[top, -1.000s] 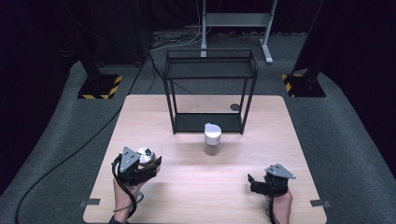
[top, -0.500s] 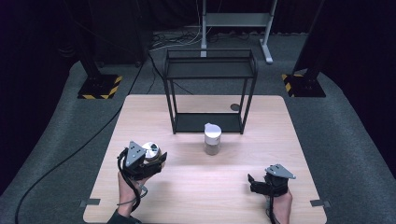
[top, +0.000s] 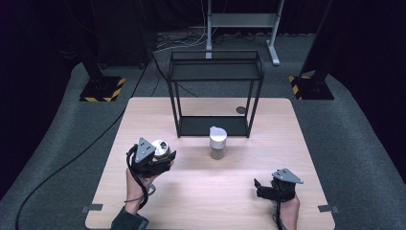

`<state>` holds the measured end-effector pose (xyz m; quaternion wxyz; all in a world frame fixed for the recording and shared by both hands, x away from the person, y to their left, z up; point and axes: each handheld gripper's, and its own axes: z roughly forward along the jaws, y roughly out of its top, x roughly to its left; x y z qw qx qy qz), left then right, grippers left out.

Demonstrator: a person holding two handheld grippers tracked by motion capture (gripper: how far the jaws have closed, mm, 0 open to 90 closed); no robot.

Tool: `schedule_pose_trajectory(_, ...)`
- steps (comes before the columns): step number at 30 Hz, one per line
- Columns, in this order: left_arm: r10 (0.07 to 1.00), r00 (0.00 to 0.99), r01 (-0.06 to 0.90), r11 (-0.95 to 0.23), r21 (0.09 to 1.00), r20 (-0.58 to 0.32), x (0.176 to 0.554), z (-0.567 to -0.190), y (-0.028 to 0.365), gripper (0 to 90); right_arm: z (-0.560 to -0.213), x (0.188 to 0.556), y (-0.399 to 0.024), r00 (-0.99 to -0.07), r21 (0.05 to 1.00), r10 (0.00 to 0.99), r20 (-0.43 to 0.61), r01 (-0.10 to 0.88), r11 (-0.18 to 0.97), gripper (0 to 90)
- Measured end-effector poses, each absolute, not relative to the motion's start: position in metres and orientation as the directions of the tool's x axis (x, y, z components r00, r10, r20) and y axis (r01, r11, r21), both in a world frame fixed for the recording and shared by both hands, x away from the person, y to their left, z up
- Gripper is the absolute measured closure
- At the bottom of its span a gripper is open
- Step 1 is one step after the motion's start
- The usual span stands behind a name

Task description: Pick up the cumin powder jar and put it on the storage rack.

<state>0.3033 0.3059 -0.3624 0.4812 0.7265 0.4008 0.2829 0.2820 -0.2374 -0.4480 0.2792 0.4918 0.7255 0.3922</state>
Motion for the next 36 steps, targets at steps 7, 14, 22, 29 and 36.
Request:
schedule_pose_trajectory(7, 0.851, 0.525, 0.315, -0.211, 0.926, 0.016, 0.317, -0.361, 0.303, 30.9, -0.448, 0.282, -0.238, -0.36, 0.844, 0.933, -0.019, 0.495, 0.208, 1.2)
schedule_pose_trajectory(14, 0.846, 0.532, 0.315, -0.225, 0.922, 0.025, 0.329, -0.357, 0.299, 30.9, -0.448, 0.282, -0.238, -0.363, 0.843, 0.932, -0.019, 0.495, 0.21, 1.2)
schedule_pose_trajectory(22, 0.837, 0.546, 0.314, -0.234, 0.92, 0.027, 0.342, -0.35, 0.296, 30.9, -0.448, 0.283, -0.238, -0.365, 0.843, 0.931, -0.018, 0.496, 0.211, 0.9)
schedule_pose_trajectory(29, 0.831, 0.555, 0.313, -0.25, 0.917, 0.037, 0.351, -0.343, 0.294, 30.9, -0.448, 0.283, -0.238, -0.367, 0.842, 0.93, -0.018, 0.496, 0.212, 0.8)
schedule_pose_trajectory(36, 0.831, 0.555, 0.319, -0.252, 0.914, 0.035, 0.36, -0.337, 0.295, 30.9, -0.447, 0.284, -0.238, -0.375, 0.838, 0.927, -0.02, 0.499, 0.221, 0.3)
